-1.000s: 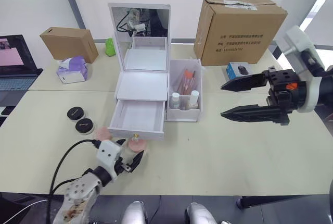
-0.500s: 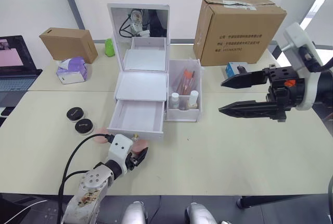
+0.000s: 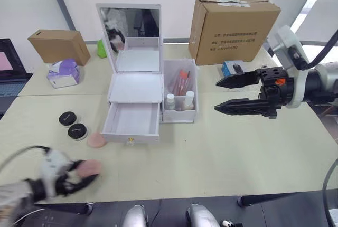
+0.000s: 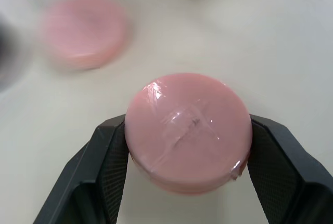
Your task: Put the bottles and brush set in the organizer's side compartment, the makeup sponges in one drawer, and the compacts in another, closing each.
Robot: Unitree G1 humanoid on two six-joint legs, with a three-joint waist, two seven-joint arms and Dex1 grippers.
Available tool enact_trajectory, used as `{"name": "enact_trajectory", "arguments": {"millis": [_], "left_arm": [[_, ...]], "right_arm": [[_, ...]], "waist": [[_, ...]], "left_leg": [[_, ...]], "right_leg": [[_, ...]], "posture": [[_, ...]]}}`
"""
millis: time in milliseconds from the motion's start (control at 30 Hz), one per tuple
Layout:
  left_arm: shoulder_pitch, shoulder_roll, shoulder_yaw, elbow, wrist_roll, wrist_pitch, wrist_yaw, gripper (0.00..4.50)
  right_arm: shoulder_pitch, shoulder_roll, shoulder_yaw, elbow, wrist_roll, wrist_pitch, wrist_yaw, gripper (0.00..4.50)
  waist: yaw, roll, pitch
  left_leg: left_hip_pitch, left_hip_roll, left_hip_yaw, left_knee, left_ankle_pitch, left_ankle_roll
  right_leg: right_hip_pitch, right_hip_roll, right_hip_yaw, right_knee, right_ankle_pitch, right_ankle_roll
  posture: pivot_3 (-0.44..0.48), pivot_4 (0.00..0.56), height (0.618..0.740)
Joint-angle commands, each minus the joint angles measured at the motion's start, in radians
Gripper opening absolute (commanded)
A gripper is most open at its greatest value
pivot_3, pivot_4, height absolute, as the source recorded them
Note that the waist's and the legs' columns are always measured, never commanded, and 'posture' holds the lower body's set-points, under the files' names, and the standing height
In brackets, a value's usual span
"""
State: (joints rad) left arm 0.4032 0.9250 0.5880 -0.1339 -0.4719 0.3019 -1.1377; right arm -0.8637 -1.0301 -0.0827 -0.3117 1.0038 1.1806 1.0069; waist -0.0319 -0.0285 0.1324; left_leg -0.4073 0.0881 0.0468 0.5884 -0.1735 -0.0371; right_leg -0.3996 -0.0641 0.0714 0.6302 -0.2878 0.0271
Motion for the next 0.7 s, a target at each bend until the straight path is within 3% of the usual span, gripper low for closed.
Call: {"name": "enact_trajectory", "arguments": {"millis": [33, 133, 300, 467, 700], "left_arm": [[-0.123, 0.101, 0.111, 0.091, -0.099, 0.026, -0.098, 2.94], [-0.285, 0.179, 0.104, 0.106, -0.198, 0.131, -0.122, 2.94], [-0.559, 0.205, -0.076, 0.102, -0.210, 0.149, -0.127, 2.94], [-0.891, 0.117, -0.440, 0.094, -0.158, 0.190, -0.243, 2.94], [-1.074, -0.006, -0.616, 0.235, -0.063, 0.142, -0.332, 2.94]], "right_arm": [[-0.022, 0.002, -0.012, -0.007, -0.011, -0.037, 0.016, 4.50], [0.005, -0.005, -0.043, -0.026, 0.004, -0.042, 0.022, 4.50], [0.049, -0.009, -0.091, -0.065, 0.026, -0.034, -0.006, 4.50], [0.131, -0.023, -0.200, -0.144, 0.099, 0.004, -0.086, 4.50], [0.212, -0.055, -0.312, -0.217, 0.216, 0.035, -0.200, 4.50]], "waist": [[0.010, 0.000, 0.000], [0.022, -0.001, 0.000], [0.020, -0.001, 0.000], [0.029, -0.001, 0.000], [0.014, -0.001, 0.000]], "left_leg": [[-0.001, 0.000, 0.002, 0.000, -0.001, -0.001], [-0.005, -0.002, 0.009, -0.001, -0.001, -0.001], [-0.007, -0.004, 0.012, 0.002, 0.000, 0.000], [-0.008, -0.003, 0.009, 0.002, 0.005, 0.007], [-0.006, -0.003, -0.009, 0.005, 0.006, 0.010]], "right_leg": [[-0.001, -0.002, -0.001, -0.001, 0.000, 0.000], [-0.004, -0.011, -0.006, 0.000, 0.002, -0.004], [-0.003, -0.013, -0.006, 0.000, 0.004, -0.002], [-0.002, -0.008, -0.005, 0.001, 0.008, 0.008], [0.006, 0.007, 0.002, 0.000, 0.012, 0.013]], "posture": [[0.000, 0.150, 0.740], [0.000, 0.150, 0.740], [0.000, 0.150, 0.740], [0.000, 0.150, 0.740], [0.000, 0.150, 0.740]]}}
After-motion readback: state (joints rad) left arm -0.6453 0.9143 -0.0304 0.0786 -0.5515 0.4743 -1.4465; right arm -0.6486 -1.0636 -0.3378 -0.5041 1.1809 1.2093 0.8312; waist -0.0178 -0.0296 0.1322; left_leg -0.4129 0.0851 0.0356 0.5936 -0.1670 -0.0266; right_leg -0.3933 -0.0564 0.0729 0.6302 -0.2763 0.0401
